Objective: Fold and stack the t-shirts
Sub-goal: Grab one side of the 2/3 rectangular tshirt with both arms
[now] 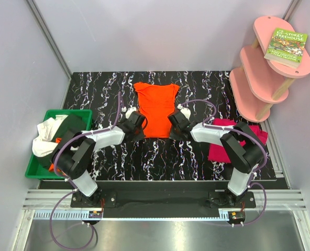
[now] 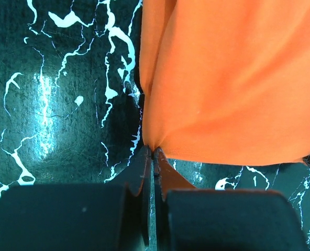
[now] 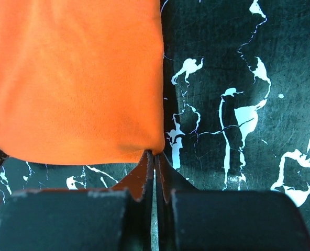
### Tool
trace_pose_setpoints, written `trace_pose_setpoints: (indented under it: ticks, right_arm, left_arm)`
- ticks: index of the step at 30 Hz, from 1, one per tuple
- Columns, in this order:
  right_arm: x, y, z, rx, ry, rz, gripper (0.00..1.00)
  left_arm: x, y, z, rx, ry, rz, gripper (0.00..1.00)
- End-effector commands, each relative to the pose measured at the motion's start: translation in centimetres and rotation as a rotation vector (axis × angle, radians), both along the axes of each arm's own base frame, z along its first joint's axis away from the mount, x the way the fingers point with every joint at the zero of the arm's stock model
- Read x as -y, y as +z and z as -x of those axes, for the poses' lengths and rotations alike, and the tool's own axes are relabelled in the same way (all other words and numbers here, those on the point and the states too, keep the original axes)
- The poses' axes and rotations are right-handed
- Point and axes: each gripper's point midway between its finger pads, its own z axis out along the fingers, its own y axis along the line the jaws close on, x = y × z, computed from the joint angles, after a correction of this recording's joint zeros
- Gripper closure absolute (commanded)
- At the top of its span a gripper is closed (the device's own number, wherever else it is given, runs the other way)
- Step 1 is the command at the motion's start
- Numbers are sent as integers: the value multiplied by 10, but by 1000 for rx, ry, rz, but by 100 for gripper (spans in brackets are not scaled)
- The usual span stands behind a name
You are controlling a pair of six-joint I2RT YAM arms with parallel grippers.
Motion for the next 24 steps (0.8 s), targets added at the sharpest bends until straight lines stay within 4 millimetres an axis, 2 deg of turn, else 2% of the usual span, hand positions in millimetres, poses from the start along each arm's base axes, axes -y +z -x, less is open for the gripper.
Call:
trace_pose_setpoints:
  ticks: [1,6,8,11,12,13,15,16,17,19,20,24]
  right_arm:
    - [21,-31,30,-121,14,100,100]
    - [27,-31,40,-135,1,98,100]
    - [30,-29,45,-141,-4,88,100]
    - [36,-30,65,-174,0,86,100]
    - [36,-28,71,-175,9,90,100]
    - [33,-20,77,-160,24,78,100]
    - [41,-23,96,-180,29,98,100]
    - [41,-16,101,-169,29,85,100]
    - [45,-21,116,-187,33,93,100]
    - [51,-19,129,-194,30,83,100]
    - [58,-27,144,-223,23,93,100]
    - [66,-30,176,-253,27,87,100]
  left_arm:
    - [-7,5,-2,12,31,-21,100]
    - [-9,5,9,21,23,-28,100]
    - [-3,11,14,33,4,-14,100]
    - [7,16,31,34,-30,-3,100]
    - [8,14,40,28,-37,-5,100]
    - [15,20,50,36,-50,12,100]
    - [16,15,69,22,-66,10,100]
    - [21,15,82,21,-90,8,100]
    - [20,14,94,15,-81,22,100]
    - [24,11,117,2,-109,31,100]
    - [22,8,128,-9,-97,50,100]
    - [20,-1,171,-47,-134,51,100]
